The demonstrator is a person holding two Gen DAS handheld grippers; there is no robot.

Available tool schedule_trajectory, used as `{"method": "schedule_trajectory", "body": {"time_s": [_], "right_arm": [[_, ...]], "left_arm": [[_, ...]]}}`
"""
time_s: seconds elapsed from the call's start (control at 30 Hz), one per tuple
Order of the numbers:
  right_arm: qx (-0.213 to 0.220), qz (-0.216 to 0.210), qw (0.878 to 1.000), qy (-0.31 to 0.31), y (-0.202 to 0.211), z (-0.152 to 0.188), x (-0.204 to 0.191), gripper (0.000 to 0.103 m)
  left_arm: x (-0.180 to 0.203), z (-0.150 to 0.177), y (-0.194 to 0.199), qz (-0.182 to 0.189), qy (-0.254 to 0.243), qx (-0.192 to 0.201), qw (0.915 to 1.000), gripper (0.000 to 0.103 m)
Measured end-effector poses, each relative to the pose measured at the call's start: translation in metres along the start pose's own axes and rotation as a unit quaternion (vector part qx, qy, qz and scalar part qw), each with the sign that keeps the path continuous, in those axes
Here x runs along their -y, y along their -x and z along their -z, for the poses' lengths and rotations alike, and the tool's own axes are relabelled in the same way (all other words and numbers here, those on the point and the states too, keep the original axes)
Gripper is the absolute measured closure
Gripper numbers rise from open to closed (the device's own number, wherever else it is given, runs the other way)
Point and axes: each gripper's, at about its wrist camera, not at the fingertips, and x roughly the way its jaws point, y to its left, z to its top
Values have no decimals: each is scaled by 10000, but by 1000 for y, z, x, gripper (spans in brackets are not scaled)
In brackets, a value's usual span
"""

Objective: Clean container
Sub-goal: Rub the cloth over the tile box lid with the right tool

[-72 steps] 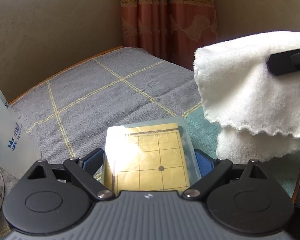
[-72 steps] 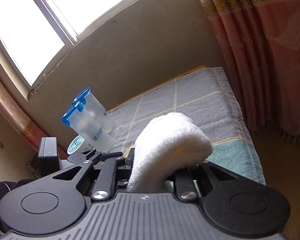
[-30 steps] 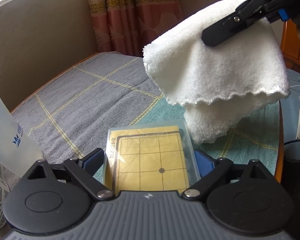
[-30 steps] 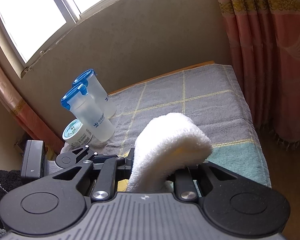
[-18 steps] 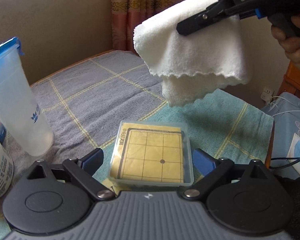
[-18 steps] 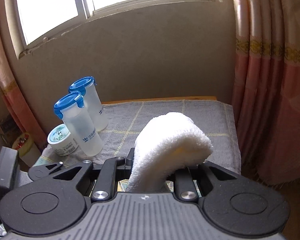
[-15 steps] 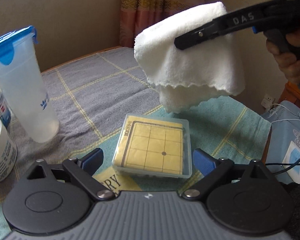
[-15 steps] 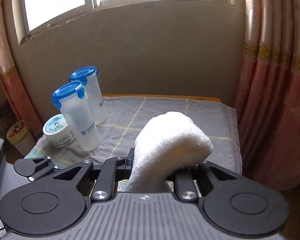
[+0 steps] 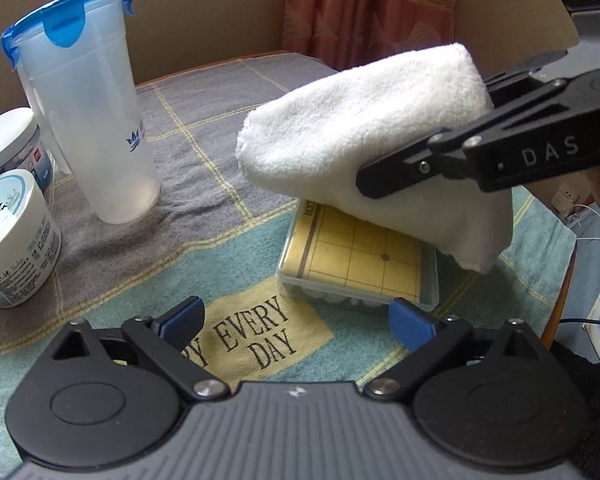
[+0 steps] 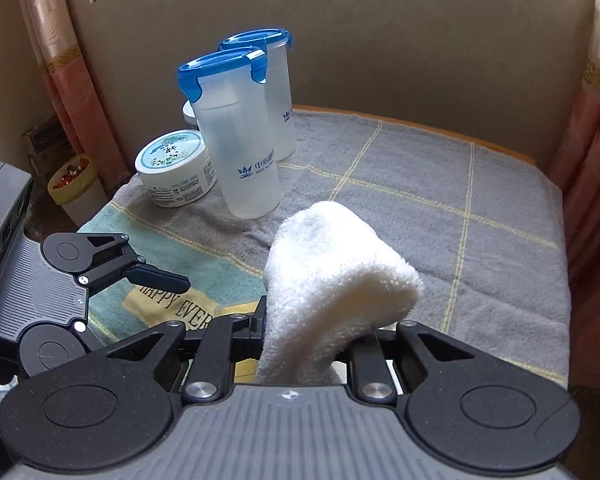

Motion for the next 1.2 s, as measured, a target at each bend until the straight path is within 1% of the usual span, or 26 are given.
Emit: {"method": "schedule_trajectory", "body": {"time_s": [0.1,0.27,0.37,0.53,0.67,0.8,1.03,1.2], "right_arm": [[-82,-194,9995,-248,-5,3,3,80],[-157,-404,9979,-487,-10,6,3,80],[-190,-521,9972,-503,-11,7,0,80],[-311,-893,9940,-547,-9,13,-8,80],[-383,-1028,9919,-639,-2,21,-8,80],[-420,-1021,9910,-755,8,31,-3,80],[-397,-626,9933,-884,24,40,14,80],[-255,-408,9943,-955,27,35,26,80]], "left_arm": [[-2,2,0,-27,49,-2,10000,4],[-4,3,-1,-42,129,-10,9999,4],[-5,3,-3,-71,119,-20,9999,4],[-5,2,-5,-99,151,-36,9998,4],[-5,2,-5,-136,168,-46,9998,4],[-3,1,-7,-154,164,-51,9997,4],[-1,-2,-9,-175,139,-71,9997,4],[-2,0,-10,-160,114,-79,9998,4]]}}
